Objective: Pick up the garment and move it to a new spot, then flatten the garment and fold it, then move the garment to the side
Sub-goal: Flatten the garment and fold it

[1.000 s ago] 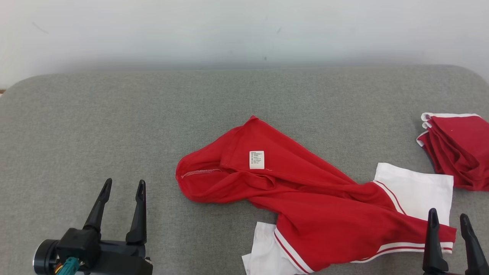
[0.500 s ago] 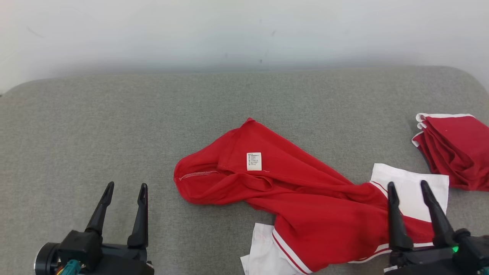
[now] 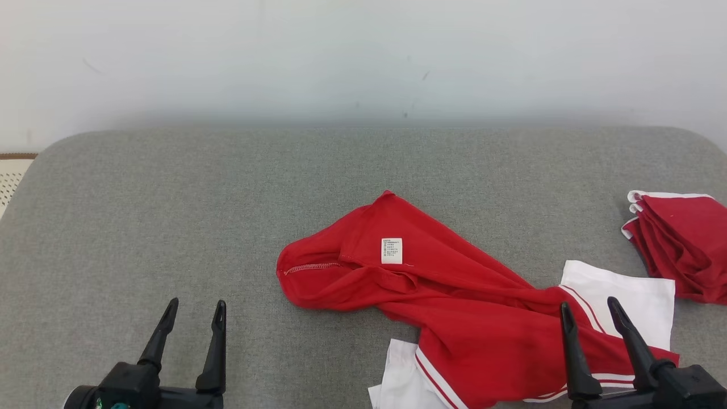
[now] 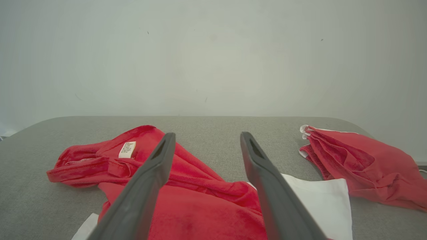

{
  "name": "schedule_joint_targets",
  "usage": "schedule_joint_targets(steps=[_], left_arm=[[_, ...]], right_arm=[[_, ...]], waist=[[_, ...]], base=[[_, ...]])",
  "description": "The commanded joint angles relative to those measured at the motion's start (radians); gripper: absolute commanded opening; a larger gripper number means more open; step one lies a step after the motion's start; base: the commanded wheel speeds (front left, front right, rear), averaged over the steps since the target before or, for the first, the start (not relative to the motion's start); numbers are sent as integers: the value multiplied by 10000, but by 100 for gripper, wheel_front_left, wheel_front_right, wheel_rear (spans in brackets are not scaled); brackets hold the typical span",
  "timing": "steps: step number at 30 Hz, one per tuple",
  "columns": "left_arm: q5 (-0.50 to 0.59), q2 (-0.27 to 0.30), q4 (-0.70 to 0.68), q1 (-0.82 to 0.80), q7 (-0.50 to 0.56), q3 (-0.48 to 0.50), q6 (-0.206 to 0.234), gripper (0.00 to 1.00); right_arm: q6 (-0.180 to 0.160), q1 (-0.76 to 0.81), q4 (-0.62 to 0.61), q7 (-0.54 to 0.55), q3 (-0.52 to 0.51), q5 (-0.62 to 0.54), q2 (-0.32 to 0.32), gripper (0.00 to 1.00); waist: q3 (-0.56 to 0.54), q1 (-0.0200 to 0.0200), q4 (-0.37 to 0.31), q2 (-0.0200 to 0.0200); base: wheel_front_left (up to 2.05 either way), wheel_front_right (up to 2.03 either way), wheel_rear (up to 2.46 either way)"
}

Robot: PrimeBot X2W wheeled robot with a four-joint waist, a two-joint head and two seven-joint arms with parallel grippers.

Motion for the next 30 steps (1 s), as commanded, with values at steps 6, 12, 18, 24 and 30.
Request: schedule_joint_targets(steps=[6, 12, 18, 24, 30], left_arm=[[-132, 74, 123, 57, 13, -31, 21, 100], [-84, 71, 155, -71, 7, -88, 51, 100], [-42, 36, 148, -255, -48, -199, -14, 100], [93, -132, -6, -1041, 74, -677, -434, 100], [-208, -554, 608, -2457, 1132, -1630, -1476, 100]], right_arm=[[-11, 96, -16, 56, -35, 20, 12, 100], [-11, 34, -4, 110, -44, 14, 9, 100], [-11, -7, -48, 178, -58, 42, -19, 100], [-11, -24, -31, 325, -216, 96, -15, 100], [-11, -202, 32, 359, -201, 162, -80, 100]], waist=[[-8, 1, -9, 0], [21, 1, 30, 0], [95, 1, 77, 0], [361, 1, 149, 0], [760, 1, -62, 0]], base=[[0, 0, 0], [0, 0, 0], [0, 0, 0], [0, 0, 0], [0, 0, 0]])
